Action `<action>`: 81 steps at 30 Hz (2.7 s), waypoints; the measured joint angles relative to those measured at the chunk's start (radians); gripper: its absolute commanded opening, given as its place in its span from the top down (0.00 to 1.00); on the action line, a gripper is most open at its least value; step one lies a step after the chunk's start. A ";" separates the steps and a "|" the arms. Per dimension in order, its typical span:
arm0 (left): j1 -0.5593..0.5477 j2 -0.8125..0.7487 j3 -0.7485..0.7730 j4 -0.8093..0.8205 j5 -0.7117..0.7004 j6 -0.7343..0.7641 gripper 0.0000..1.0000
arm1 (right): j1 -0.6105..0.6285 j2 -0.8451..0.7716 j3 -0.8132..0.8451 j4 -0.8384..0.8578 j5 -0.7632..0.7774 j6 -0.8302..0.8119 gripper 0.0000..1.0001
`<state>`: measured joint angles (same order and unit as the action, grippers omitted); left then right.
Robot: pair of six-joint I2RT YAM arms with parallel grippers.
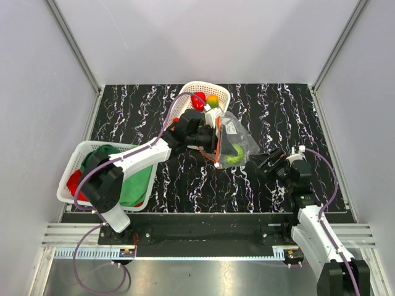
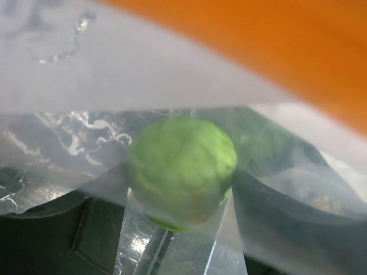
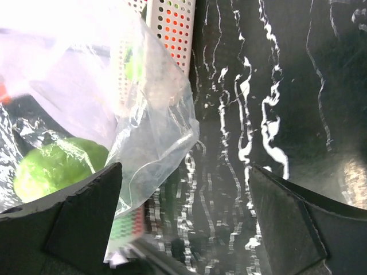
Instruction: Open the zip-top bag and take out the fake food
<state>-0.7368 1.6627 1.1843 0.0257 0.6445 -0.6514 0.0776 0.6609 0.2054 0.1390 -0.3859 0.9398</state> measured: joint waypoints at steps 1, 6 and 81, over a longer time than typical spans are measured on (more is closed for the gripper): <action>0.003 -0.004 -0.005 0.004 0.002 -0.005 1.00 | 0.000 0.001 -0.008 0.010 0.000 0.029 0.00; 0.016 -0.008 -0.017 0.016 0.002 -0.019 1.00 | -0.006 -0.001 -0.018 0.053 0.001 0.145 0.00; 0.421 0.351 0.448 -0.349 -0.520 0.188 0.01 | -0.044 0.547 0.808 -0.704 0.538 -0.396 0.00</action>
<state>-0.3157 2.0132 1.6325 -0.3237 0.1249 -0.4637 0.0334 1.2083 1.0130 -0.5652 0.1520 0.5442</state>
